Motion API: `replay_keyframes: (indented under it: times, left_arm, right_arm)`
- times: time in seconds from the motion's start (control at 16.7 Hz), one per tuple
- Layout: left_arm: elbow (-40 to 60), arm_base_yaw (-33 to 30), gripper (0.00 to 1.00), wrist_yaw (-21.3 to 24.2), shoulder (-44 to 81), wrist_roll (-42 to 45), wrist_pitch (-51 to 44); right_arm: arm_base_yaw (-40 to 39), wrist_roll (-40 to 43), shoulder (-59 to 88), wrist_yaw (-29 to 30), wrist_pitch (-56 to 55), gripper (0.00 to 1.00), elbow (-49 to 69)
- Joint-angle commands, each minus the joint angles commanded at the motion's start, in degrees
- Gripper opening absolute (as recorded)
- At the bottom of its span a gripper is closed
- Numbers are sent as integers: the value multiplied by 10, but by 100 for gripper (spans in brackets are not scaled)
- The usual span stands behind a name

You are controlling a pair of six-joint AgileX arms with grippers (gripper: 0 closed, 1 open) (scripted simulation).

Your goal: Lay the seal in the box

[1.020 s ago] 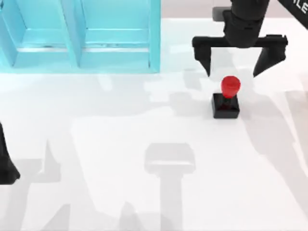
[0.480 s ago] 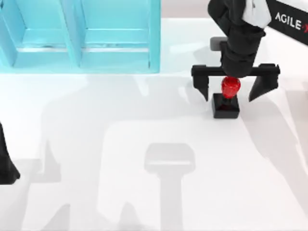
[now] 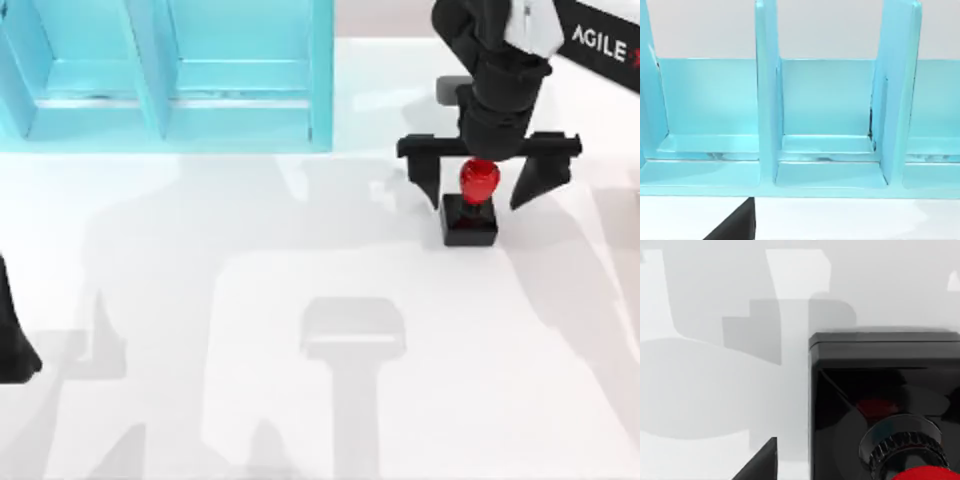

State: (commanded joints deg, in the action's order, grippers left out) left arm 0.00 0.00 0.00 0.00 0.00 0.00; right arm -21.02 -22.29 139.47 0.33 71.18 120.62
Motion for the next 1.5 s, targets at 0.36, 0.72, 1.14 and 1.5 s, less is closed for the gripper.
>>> replay_keyframes:
  times: [0.36,0.72,1.14,1.5]
  left_arm:
    - [0,0,100,0,0,0,0]
    - [0,0,100,0,0,0,0]
    - [0,0,100,0,0,0,0]
    - [0,0,100,0,0,0,0]
  right_arm:
    - [0,0,0,0,0,25,0]
    - [0,0,0,0,0,0,0]
    - [1,-1,1,0,1,0,1]
    - [-2,1,35,0,91,0,117]
